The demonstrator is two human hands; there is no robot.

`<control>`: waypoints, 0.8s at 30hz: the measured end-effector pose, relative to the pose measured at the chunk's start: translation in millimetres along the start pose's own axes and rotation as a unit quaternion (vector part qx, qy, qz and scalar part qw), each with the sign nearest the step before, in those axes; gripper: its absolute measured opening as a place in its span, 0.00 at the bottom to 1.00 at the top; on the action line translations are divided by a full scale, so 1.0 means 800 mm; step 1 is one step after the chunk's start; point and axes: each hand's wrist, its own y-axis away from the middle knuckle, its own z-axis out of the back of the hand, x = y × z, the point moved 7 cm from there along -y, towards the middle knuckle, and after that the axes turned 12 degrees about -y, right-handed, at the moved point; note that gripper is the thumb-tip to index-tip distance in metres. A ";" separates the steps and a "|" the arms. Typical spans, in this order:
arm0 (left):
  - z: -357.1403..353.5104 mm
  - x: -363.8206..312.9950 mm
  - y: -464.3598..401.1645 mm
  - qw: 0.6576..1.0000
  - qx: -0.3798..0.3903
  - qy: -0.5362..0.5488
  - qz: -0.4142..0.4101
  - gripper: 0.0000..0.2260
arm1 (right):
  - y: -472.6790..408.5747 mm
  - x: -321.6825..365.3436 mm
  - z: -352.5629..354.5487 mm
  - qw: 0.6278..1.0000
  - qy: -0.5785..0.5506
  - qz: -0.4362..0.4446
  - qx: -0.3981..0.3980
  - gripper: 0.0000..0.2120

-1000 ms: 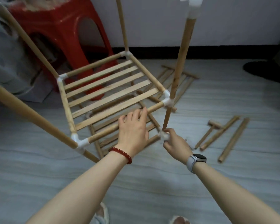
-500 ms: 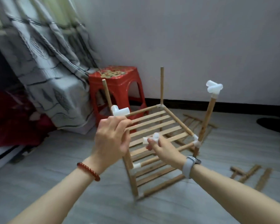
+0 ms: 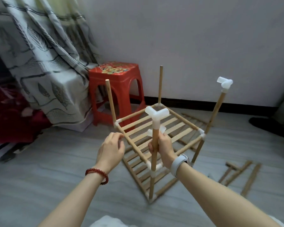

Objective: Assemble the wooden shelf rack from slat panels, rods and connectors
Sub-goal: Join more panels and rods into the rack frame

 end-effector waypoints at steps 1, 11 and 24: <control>-0.006 -0.007 -0.004 1.000 0.002 0.013 0.002 0.08 | 0.002 0.004 0.018 1.000 0.004 -0.007 0.001 0.13; -0.035 -0.114 -0.020 0.998 -0.029 0.062 -0.007 0.11 | 0.058 0.114 0.223 0.970 0.035 0.050 -0.235 0.08; 0.094 -0.082 -0.125 0.983 -0.135 -0.041 0.120 0.30 | 0.036 0.308 0.100 0.936 0.231 0.216 -0.156 0.06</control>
